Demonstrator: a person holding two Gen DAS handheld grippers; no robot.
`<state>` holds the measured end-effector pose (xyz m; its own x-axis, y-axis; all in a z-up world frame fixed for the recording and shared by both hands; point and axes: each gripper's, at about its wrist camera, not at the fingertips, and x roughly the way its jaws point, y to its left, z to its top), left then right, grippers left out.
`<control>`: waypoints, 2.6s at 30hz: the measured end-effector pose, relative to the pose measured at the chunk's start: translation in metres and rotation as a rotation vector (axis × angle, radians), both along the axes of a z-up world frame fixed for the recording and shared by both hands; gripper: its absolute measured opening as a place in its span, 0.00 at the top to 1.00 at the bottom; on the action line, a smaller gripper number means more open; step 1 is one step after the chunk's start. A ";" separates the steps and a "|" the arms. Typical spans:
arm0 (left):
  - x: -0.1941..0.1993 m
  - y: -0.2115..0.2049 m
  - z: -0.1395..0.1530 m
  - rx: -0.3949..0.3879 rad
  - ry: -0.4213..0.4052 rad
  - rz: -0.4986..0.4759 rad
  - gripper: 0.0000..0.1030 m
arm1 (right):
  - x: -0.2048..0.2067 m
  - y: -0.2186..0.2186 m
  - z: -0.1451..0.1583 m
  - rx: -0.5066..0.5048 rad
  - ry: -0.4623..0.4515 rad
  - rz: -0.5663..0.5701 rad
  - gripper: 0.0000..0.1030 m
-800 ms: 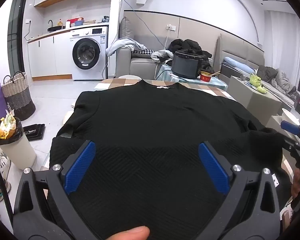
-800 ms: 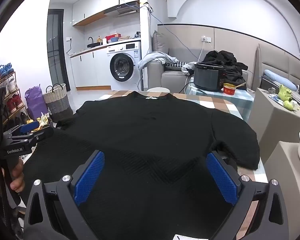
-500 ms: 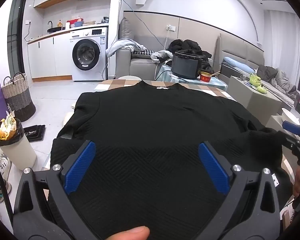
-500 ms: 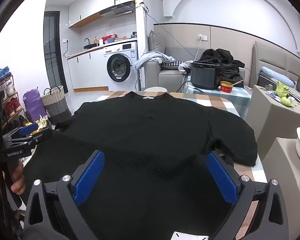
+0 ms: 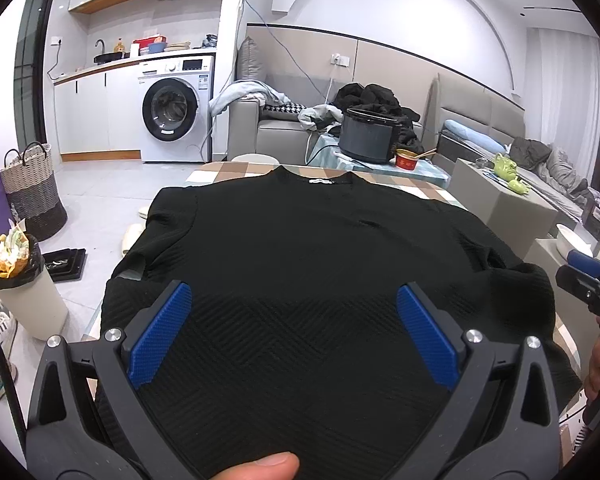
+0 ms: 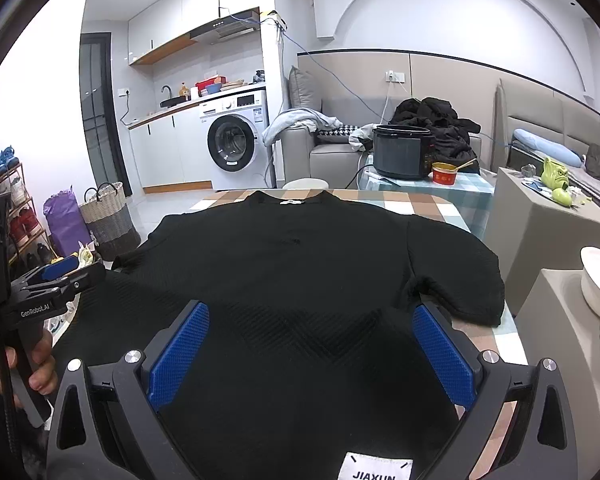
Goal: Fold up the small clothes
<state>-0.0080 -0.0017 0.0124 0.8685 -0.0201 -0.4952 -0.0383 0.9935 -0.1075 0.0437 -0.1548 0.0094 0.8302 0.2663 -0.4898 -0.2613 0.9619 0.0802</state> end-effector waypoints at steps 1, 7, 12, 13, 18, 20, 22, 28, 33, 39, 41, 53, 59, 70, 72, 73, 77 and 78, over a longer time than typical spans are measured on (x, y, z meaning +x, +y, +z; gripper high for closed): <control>0.000 -0.001 0.001 0.000 -0.001 -0.002 0.01 | -0.002 0.000 0.001 -0.003 -0.004 -0.004 0.00; -0.002 -0.002 0.002 -0.003 -0.002 -0.006 0.01 | -0.009 -0.004 0.003 0.006 -0.017 -0.012 0.00; -0.002 -0.004 0.003 0.003 -0.003 -0.013 0.01 | -0.013 -0.004 0.003 -0.005 -0.024 -0.016 0.00; -0.003 -0.003 0.003 0.002 -0.005 -0.015 0.01 | -0.013 -0.004 0.004 -0.007 -0.029 -0.018 0.00; -0.003 -0.002 0.001 -0.015 0.001 -0.023 0.01 | -0.017 -0.001 0.009 -0.020 -0.043 -0.010 0.00; -0.003 -0.002 0.001 -0.022 0.007 -0.029 0.01 | -0.020 0.000 0.012 -0.032 -0.056 -0.011 0.00; -0.003 0.000 0.000 -0.026 0.007 -0.029 0.01 | -0.022 0.002 0.013 -0.039 -0.057 -0.012 0.00; -0.002 -0.001 0.000 -0.024 0.009 -0.029 0.01 | -0.023 0.005 0.013 -0.035 -0.058 -0.017 0.00; -0.002 -0.002 0.001 -0.023 0.010 -0.028 0.01 | -0.022 0.007 0.011 -0.023 -0.050 -0.018 0.00; -0.002 0.000 0.001 -0.026 0.012 -0.032 0.01 | -0.018 0.008 0.008 -0.019 -0.039 -0.022 0.00; -0.002 0.001 0.001 -0.025 0.009 -0.033 0.01 | -0.018 0.007 0.007 -0.014 -0.041 -0.029 0.00; -0.006 0.001 0.003 -0.021 -0.003 -0.039 0.01 | -0.017 0.006 0.008 -0.001 -0.038 -0.044 0.00; -0.007 0.001 0.004 -0.020 -0.001 -0.039 0.01 | -0.020 0.007 0.008 0.000 -0.038 -0.046 0.00; -0.005 0.000 0.000 -0.013 0.007 -0.046 0.01 | -0.020 0.002 0.008 0.006 -0.036 -0.068 0.00; -0.006 0.000 0.000 -0.014 0.007 -0.046 0.01 | -0.020 0.001 0.008 0.005 -0.033 -0.075 0.00; -0.005 -0.001 0.000 -0.013 0.009 -0.045 0.01 | -0.020 0.000 0.007 0.004 -0.031 -0.080 0.00; -0.001 0.002 -0.006 -0.021 0.029 -0.042 0.01 | -0.017 -0.005 0.005 0.006 -0.023 -0.102 0.00; 0.001 0.002 -0.008 -0.023 0.035 -0.040 0.01 | -0.017 -0.005 0.005 0.003 -0.025 -0.107 0.00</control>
